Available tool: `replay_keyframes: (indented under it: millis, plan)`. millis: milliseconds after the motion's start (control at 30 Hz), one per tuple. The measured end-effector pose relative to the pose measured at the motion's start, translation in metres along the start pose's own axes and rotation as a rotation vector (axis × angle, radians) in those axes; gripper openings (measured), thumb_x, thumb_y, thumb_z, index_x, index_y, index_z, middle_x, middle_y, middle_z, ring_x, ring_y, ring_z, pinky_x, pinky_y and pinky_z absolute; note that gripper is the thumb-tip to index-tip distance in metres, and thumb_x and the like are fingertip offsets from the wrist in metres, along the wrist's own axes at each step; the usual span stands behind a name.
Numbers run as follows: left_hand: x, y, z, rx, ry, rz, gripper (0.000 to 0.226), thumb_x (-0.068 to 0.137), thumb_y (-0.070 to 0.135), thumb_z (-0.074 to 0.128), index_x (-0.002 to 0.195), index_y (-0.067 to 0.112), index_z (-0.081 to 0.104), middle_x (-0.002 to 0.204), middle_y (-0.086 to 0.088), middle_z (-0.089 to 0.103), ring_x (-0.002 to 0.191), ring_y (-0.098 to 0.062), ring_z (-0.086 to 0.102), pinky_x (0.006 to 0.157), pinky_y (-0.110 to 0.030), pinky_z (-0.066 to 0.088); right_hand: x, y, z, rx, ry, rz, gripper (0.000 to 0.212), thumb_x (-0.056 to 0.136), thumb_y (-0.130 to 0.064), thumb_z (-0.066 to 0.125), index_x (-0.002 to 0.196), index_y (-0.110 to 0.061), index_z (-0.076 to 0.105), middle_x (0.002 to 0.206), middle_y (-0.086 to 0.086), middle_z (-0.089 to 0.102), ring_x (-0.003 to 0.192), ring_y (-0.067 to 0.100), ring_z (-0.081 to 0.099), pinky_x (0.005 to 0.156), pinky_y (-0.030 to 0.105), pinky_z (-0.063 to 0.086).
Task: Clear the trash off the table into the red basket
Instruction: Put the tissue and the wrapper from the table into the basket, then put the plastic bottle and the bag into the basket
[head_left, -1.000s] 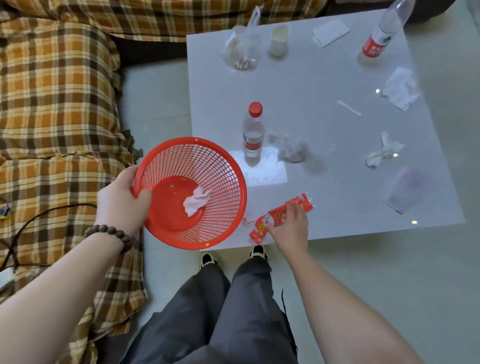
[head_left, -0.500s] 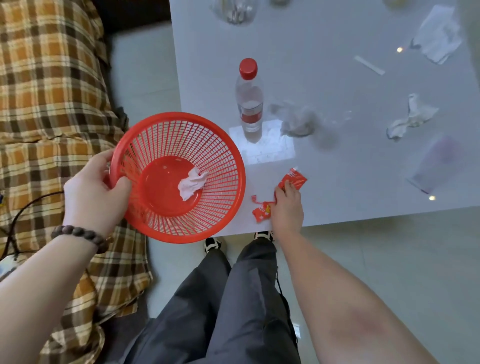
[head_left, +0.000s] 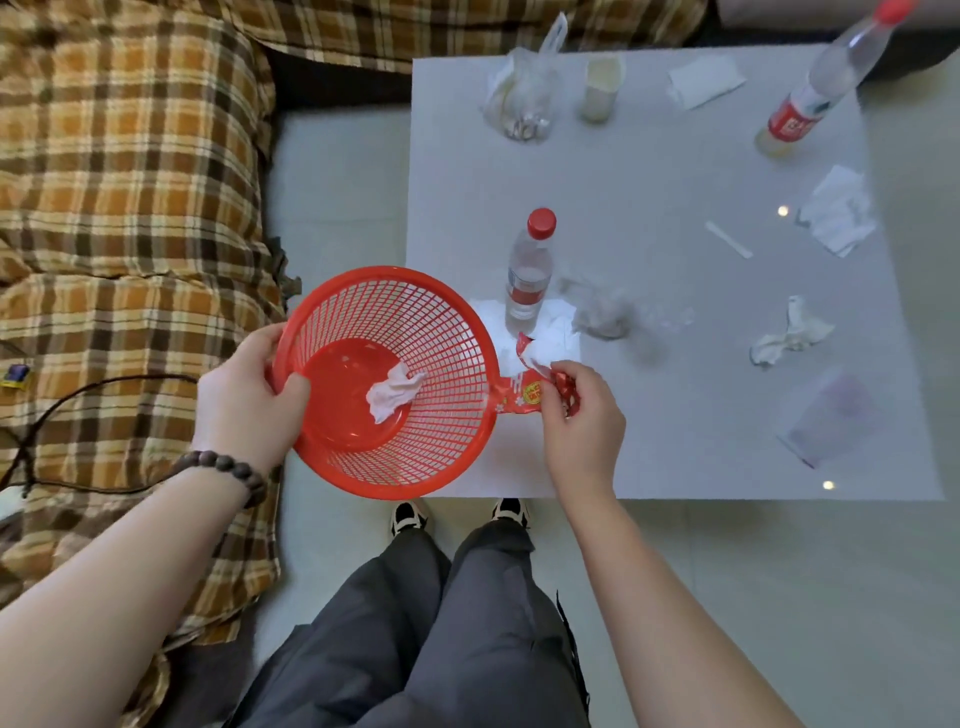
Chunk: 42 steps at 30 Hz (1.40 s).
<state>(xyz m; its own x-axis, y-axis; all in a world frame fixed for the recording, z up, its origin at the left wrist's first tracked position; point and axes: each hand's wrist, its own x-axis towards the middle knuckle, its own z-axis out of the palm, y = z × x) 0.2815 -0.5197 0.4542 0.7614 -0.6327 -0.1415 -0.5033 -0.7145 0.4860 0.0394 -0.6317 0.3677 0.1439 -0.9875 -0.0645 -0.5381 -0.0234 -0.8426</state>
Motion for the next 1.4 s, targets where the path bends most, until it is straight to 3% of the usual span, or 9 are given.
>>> replay_keyframes:
  millis: [167,300,533,667,800,1033,1167,1300,1400]
  plan:
    - [-0.008,0.008,-0.004,-0.079,-0.010,-0.011,0.045,0.083,0.010,0.058,0.128,0.015,0.060,0.069,0.010,0.060,0.063,-0.011,0.055,0.066,-0.023,0.041,-0.006,-0.064,0.001,0.040,-0.141,-0.218,0.018,0.090,-0.021,0.057,0.108,-0.022,0.061,0.102,-0.011,0.061,0.096,0.002,0.055,0.081,0.010,0.044]
    - [-0.012,0.016,-0.004,-0.143,-0.037,-0.004,0.042,0.086,0.011,0.056,0.127,0.019,0.059,0.071,0.017,0.061,0.066,0.003,0.057,0.056,-0.011,0.039,-0.006,-0.092,0.027,-0.028,-0.330,-0.340,0.025,0.091,-0.019,0.055,0.114,-0.017,0.062,0.109,-0.004,0.065,0.103,0.009,0.054,0.087,0.020,0.045]
    - [-0.011,0.027,-0.010,-0.195,-0.038,-0.016,0.040,0.090,0.014,0.054,0.129,0.020,0.057,0.075,0.021,0.058,0.067,0.004,0.059,0.051,-0.010,0.041,0.002,-0.100,0.060,-0.203,-0.571,-0.280,0.058,0.087,-0.030,0.064,0.138,-0.017,0.042,0.135,0.001,0.050,0.127,0.017,0.041,0.108,0.035,0.037]
    - [-0.005,0.027,-0.013,-0.201,-0.029,-0.031,0.041,0.090,0.013,0.053,0.130,0.019,0.057,0.072,0.017,0.060,0.063,0.003,0.058,0.044,-0.005,0.039,0.011,-0.101,0.058,-0.201,-0.578,-0.259,0.075,0.083,-0.041,0.067,0.145,-0.022,0.029,0.145,0.001,0.040,0.133,0.018,0.034,0.110,0.038,0.034]
    - [0.002,0.028,-0.009,-0.212,-0.039,-0.066,0.043,0.088,0.012,0.053,0.130,0.021,0.057,0.073,0.016,0.061,0.064,0.002,0.059,0.047,-0.009,0.038,0.025,-0.096,0.051,-0.180,-0.550,-0.304,0.074,0.082,-0.046,0.066,0.144,-0.020,0.032,0.147,0.001,0.037,0.136,0.016,0.031,0.107,0.031,0.029]
    - [0.020,0.023,-0.001,-0.190,-0.001,-0.126,0.037,0.086,0.012,0.056,0.123,0.020,0.061,0.070,0.020,0.058,0.061,0.005,0.054,0.047,-0.005,0.032,0.107,-0.065,0.031,-0.205,-0.136,-0.297,0.050,0.085,-0.024,0.065,0.130,-0.009,0.049,0.142,0.017,0.039,0.132,0.031,0.036,0.107,0.044,0.037]
    - [0.025,0.020,0.001,-0.172,0.012,-0.159,0.038,0.086,0.012,0.056,0.123,0.020,0.060,0.071,0.020,0.058,0.062,0.004,0.055,0.046,-0.007,0.034,0.157,-0.042,0.035,-0.440,-0.264,-0.179,0.064,0.089,-0.022,0.061,0.145,-0.023,0.030,0.158,0.008,0.017,0.144,0.027,0.017,0.115,0.040,0.025]
    - [0.024,0.015,-0.002,-0.164,0.007,-0.185,0.038,0.088,0.014,0.055,0.125,0.022,0.059,0.073,0.016,0.061,0.060,0.000,0.058,0.038,-0.005,0.035,0.177,-0.033,0.043,-0.354,-0.368,-0.123,0.054,0.089,-0.015,0.057,0.137,-0.026,0.035,0.136,0.011,0.048,0.121,0.032,0.049,0.095,0.038,0.040]
    - [0.023,0.012,-0.003,-0.168,0.003,-0.193,0.038,0.089,0.014,0.055,0.126,0.021,0.058,0.074,0.015,0.061,0.061,-0.001,0.059,0.037,-0.004,0.035,0.175,-0.033,0.042,-0.328,-0.350,-0.106,0.044,0.089,-0.012,0.054,0.129,-0.023,0.040,0.126,0.011,0.053,0.111,0.034,0.054,0.085,0.034,0.039]
